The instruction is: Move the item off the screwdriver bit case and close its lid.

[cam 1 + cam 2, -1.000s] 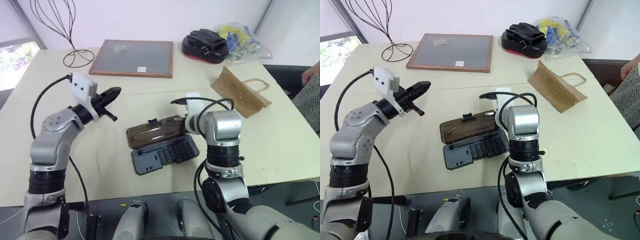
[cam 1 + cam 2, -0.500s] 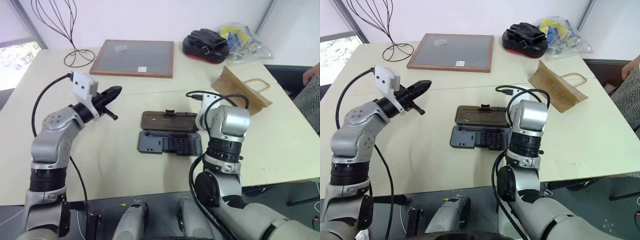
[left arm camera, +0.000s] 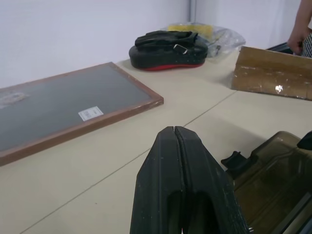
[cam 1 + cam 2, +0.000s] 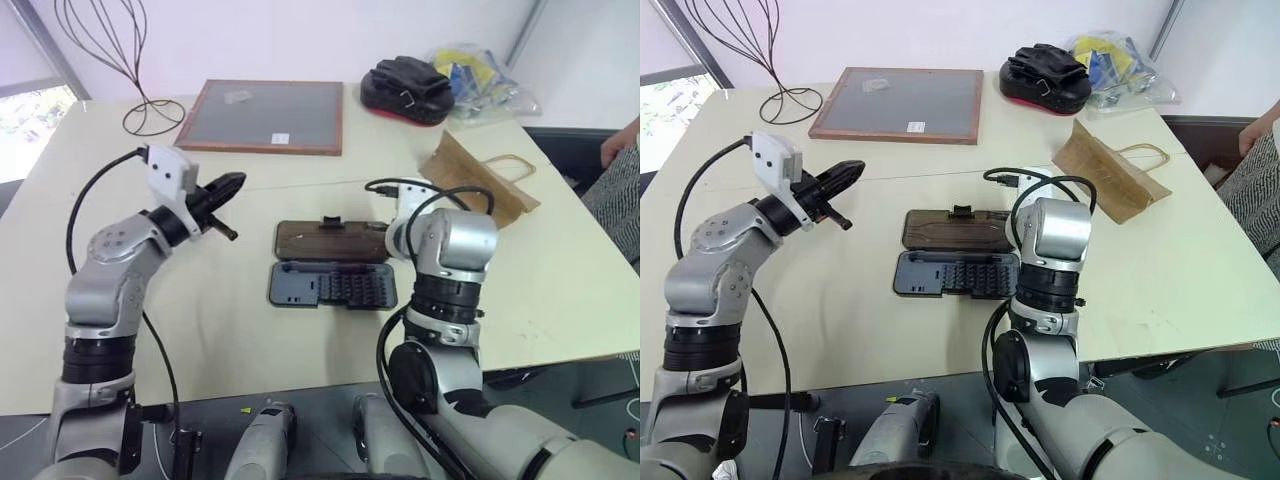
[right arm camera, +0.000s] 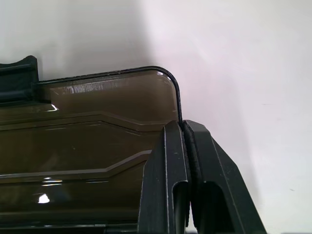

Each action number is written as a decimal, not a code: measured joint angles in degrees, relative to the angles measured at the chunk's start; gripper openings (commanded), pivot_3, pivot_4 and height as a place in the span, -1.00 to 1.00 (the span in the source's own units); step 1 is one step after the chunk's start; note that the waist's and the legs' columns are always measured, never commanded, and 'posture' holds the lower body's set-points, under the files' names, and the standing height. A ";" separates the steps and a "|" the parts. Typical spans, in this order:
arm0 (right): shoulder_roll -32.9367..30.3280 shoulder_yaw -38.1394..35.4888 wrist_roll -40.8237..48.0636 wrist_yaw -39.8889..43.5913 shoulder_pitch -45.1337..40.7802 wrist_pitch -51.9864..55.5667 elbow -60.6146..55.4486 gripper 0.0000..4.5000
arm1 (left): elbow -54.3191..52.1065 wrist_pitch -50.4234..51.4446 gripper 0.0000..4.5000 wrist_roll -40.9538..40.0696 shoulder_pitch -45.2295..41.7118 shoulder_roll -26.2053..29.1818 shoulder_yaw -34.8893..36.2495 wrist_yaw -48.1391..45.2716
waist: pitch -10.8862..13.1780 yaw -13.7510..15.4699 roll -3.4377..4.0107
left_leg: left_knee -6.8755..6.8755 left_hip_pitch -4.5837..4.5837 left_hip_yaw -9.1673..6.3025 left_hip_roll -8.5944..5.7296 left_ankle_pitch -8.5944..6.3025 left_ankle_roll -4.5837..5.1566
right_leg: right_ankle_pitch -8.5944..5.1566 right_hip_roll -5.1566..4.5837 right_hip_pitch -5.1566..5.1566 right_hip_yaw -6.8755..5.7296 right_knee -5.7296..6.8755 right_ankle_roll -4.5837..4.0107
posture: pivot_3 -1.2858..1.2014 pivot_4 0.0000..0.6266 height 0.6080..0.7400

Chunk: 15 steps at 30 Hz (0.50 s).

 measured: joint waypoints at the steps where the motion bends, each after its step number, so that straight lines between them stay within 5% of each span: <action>1: 0.00 0.41 0.00 0.22 0.00 0.00 0.00 -0.99 | 0.00 0.00 -1.00 0.00 0.00 0.00 0.00 0.01 | 0.00 0.01 0.00 | 0.00 0.00 0.00 0.00 0.00 0.00 | 0.00 0.00 0.00 0.00 0.00 0.00 | 0.03 -0.52 0.90; 15: 0.00 6.04 2.86 4.57 0.12 0.00 0.00 -0.99 | -0.16 0.03 -1.00 0.03 0.18 0.03 -0.60 0.05 | 0.00 0.09 0.01 | -0.01 -0.01 -0.01 0.00 0.00 0.00 | 0.00 0.00 -0.02 0.00 -0.01 0.00 | 0.03 -0.52 0.90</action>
